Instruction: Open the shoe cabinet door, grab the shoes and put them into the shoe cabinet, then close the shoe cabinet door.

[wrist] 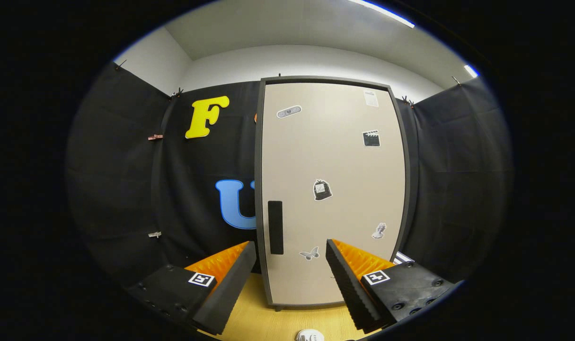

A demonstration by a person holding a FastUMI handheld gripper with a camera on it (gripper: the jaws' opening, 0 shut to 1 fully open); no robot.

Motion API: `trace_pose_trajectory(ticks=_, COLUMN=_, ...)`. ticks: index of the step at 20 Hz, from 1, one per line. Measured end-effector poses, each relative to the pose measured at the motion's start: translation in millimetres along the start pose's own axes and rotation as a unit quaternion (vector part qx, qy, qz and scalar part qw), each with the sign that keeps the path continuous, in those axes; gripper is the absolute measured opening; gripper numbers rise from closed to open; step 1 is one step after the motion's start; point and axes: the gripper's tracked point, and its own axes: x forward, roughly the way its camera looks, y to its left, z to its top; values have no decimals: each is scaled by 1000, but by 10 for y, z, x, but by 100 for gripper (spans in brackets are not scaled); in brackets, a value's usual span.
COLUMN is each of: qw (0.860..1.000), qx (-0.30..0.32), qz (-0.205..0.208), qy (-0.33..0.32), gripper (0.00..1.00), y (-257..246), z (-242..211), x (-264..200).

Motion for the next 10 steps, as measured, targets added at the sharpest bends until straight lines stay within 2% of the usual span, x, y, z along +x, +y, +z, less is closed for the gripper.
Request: trace_pose_trajectory(ticks=10, qw=1000, qx=-5, qz=-6, qy=5, gripper=98, y=220, z=-184, x=825)
